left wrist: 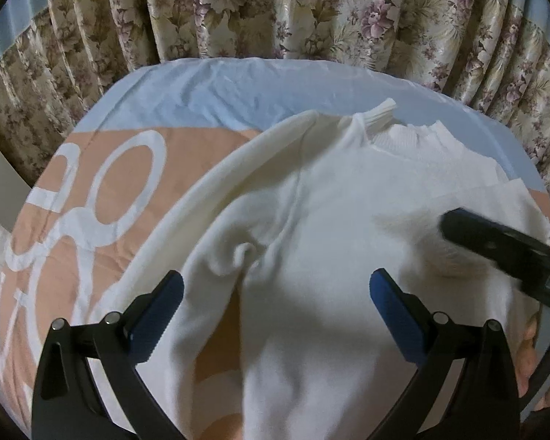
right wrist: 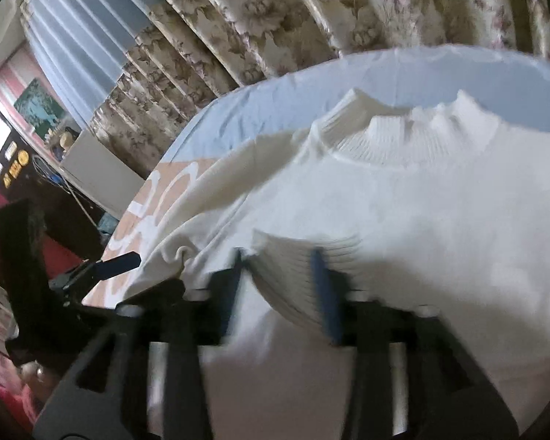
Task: Fold small clothes
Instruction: 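Carry the held sleeve across the sweater chest and open the right gripper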
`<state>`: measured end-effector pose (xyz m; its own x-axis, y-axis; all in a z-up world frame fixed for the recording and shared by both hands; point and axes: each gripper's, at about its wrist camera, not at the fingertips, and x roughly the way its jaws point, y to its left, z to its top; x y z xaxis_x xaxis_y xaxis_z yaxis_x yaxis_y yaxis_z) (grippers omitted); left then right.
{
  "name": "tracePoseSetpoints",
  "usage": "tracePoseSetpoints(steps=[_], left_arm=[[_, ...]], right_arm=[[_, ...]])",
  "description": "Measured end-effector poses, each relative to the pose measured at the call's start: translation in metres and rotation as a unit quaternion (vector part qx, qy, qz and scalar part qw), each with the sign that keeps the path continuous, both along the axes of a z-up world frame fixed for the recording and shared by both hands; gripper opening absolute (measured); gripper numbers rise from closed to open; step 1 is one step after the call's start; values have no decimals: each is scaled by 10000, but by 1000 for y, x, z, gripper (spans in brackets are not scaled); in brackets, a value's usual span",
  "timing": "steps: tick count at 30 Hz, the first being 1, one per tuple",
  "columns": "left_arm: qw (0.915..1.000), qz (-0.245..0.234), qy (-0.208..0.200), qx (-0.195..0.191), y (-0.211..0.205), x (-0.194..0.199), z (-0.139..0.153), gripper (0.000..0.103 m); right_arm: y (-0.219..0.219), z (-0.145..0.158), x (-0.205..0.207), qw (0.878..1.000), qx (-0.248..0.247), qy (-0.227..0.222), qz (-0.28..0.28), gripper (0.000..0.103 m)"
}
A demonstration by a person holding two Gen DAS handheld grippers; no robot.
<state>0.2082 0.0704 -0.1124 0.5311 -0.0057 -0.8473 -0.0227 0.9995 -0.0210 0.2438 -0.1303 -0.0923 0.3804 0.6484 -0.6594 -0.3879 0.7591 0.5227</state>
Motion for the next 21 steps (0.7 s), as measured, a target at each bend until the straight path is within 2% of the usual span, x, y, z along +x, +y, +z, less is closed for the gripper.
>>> tracePoseSetpoints(steps=[4, 9, 11, 14, 21], left_arm=[[10000, -32, 40, -37, -12, 5, -3, 102], [9986, -146, 174, -471, -31, 14, -9, 102], [9977, -253, 220, -585, -46, 18, -13, 102], [9974, -367, 240, -567, -67, 22, -19, 102], [9955, -615, 475, -547, -97, 29, -37, 102]], right_arm=[[-36, 23, -12, 9979, -205, -472, -383, 79], [-82, 32, -33, 9858, -967, -990, -954, 89], [-94, 32, -39, 9823, -1056, -1064, -1124, 91], [-113, 21, -47, 9837, -857, -904, -1301, 91], [-126, 15, -55, 9826, -820, -834, -1441, 91]])
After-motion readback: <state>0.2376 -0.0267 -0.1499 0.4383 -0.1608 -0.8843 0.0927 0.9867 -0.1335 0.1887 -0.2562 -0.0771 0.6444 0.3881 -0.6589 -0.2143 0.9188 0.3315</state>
